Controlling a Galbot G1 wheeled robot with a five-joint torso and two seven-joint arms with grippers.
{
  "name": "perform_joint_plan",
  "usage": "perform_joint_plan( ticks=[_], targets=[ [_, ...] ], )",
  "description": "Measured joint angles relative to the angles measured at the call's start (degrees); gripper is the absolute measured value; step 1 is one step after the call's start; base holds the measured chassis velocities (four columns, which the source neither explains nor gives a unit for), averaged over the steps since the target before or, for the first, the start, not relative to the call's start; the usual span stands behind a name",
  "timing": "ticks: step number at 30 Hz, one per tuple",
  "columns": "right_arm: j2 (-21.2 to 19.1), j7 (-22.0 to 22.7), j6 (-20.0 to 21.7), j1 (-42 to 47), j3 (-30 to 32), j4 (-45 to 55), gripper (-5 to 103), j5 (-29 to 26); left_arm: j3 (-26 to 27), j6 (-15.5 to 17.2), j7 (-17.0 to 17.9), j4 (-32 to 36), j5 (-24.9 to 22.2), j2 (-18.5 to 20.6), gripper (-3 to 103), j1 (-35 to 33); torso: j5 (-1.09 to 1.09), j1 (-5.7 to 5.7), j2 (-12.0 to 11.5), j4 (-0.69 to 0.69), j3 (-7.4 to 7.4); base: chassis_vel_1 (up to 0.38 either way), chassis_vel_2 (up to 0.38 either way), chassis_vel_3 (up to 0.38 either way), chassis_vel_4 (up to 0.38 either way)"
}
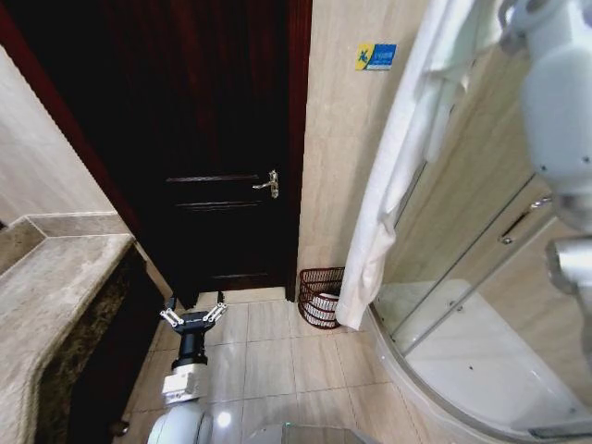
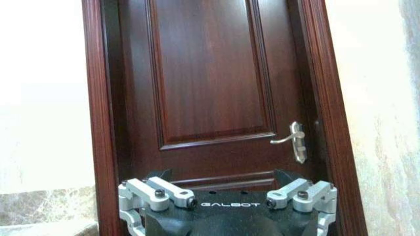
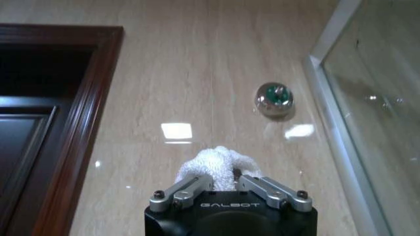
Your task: Discard the used towel into the hamper.
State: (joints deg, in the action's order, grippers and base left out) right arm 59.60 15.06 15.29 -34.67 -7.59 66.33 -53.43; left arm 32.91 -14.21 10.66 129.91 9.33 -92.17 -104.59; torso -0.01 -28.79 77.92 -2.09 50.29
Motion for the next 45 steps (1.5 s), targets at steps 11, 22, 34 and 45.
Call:
perform_joint_plan(
  ticks=[11,22,34,45],
  targets=[
    [6.5,-4.6,-3.2,-4.3,1.3,-16.7,3,7.0,0.4,-0.5,0.0,0.7,-0.4,0.0,100,-0.9,0.02,-0.01,0.0,0.00,0.01,0.000,0.000,0.000,0.000],
    [6.5,-4.3,-2.1,-4.5,1.9,-13.2,3,6.9,0.3,-0.3,-0.1,0.3,-0.6,0.3,100,-0.4,0.00,-0.01,0.0,0.01,0.00,0.000,0.000,0.000,0.000],
    [6.6,-3.7,-1.0,-6.2,1.1,-12.8,3,5.9,0.1,-0.3,-0.1,-0.3,-1.0,0.7,100,-0.1,0.01,-0.01,0.0,0.00,0.00,0.000,0.000,0.000,0.000],
    [5.9,-3.5,-0.5,-7.7,0.5,-12.0,3,4.7,0.2,-0.6,-0.1,0.1,-1.0,0.7,100,-0.4,0.01,0.00,0.0,0.01,0.00,0.000,0.000,0.000,0.000]
  ],
)
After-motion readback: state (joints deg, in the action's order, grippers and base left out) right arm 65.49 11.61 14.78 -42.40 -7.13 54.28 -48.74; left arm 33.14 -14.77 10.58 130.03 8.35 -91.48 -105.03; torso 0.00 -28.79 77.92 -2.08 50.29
